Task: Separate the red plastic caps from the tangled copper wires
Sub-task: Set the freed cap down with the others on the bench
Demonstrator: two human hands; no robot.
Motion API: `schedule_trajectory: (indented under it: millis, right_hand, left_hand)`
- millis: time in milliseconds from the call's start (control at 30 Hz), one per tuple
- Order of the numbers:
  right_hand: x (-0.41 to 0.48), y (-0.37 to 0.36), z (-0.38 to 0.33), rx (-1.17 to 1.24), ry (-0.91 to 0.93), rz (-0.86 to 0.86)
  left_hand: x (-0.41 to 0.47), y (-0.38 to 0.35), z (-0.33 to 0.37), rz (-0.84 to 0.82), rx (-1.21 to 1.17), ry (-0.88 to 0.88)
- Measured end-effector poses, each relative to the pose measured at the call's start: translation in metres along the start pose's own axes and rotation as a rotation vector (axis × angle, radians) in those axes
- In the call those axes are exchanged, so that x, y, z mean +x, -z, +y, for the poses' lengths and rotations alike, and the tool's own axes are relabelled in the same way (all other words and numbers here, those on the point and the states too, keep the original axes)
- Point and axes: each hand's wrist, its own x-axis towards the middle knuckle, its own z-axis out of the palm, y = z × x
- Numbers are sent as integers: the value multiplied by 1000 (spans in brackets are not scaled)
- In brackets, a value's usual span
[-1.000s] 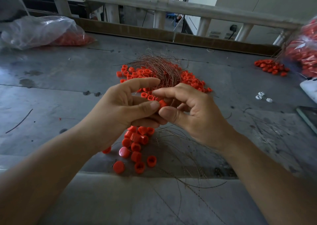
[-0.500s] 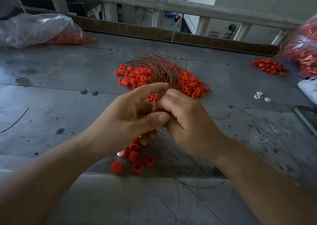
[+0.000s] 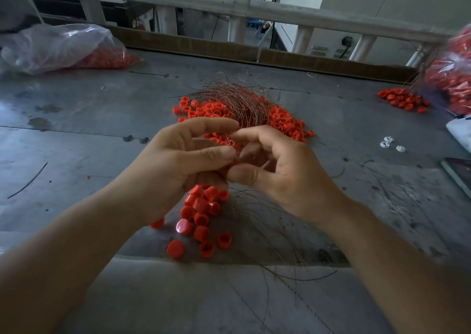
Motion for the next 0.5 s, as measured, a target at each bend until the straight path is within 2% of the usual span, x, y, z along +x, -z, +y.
schedule_trajectory:
  millis: [100,267,500]
  right_hand:
    - [1,5,0,77,-22,-15]
    - [-2,7,-1,10,-14,-23]
    - [-3,13,-4,-182,-7,-40]
  left_hand:
    - [2,6,4,30,-87,-39]
    - [0,6,6,22,-127,-60]
    - [0,10,5,66,203,-50]
